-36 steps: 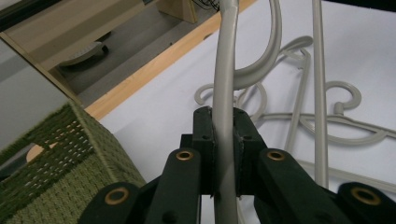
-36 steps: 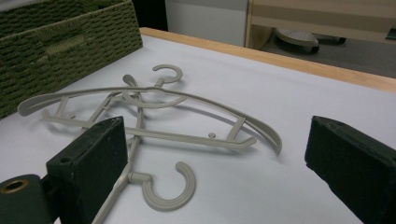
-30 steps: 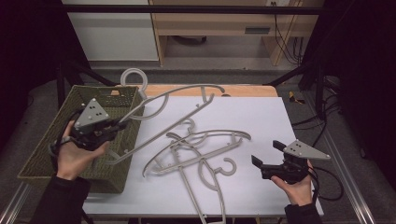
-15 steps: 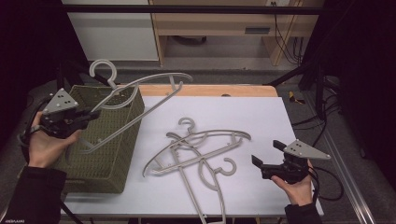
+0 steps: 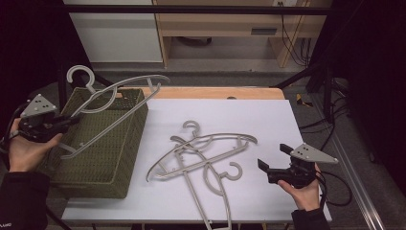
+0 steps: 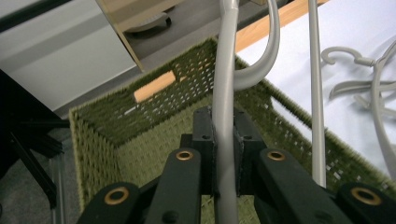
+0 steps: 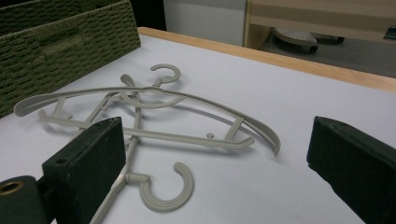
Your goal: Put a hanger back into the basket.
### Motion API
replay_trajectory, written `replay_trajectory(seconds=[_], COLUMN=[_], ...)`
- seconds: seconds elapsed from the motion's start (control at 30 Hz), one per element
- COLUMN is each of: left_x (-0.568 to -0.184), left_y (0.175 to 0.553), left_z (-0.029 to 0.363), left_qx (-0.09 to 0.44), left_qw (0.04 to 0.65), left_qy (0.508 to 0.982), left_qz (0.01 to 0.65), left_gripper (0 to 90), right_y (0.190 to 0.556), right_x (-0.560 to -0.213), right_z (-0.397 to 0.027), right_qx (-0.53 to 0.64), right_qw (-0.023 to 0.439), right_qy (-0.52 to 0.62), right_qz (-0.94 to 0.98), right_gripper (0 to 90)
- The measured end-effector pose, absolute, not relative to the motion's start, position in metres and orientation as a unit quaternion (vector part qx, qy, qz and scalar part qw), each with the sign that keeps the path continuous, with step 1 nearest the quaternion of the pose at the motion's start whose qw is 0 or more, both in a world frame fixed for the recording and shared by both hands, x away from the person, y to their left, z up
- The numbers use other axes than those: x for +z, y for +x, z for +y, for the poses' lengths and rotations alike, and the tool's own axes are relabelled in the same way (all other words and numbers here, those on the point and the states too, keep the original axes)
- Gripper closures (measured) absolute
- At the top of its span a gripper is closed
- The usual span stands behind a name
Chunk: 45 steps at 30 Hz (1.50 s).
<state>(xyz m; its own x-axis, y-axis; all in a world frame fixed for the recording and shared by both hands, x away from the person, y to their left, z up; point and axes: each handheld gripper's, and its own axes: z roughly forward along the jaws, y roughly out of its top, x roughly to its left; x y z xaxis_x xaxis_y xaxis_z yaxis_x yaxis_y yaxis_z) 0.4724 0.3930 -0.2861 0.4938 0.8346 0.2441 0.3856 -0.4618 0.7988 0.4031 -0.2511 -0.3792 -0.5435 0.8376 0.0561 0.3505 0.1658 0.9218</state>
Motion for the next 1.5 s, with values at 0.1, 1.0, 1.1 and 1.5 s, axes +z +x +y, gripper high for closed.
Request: replay_trajectory(seconds=[0.1, 1.0, 1.1, 1.5], left_x=[-0.29, -0.329, -0.333, -0.358], left_y=[0.473, 0.474, 0.474, 0.485], left_z=[0.402, 0.459, 0.459, 0.449], left_qx=[0.326, 0.332, 0.334, 0.316], left_qw=[0.339, 0.288, 0.279, 0.239], left_qy=[0.792, 0.776, 0.776, 0.787], left_qz=[0.389, 0.452, 0.457, 0.473], left_gripper=[82.5, 82.5, 82.5, 82.5], right_y=[0.404, 0.405, 0.405, 0.406], right_x=[-0.38, -0.382, -0.382, -0.383], right_z=[-0.25, -0.248, -0.249, -0.247], right_qx=[0.496, 0.494, 0.493, 0.491], right_qw=[0.243, 0.24, 0.241, 0.24], right_qy=[0.411, 0.408, 0.408, 0.409], right_qz=[0.725, 0.73, 0.73, 0.731], right_gripper=[4.6, 4.5, 4.5, 4.5])
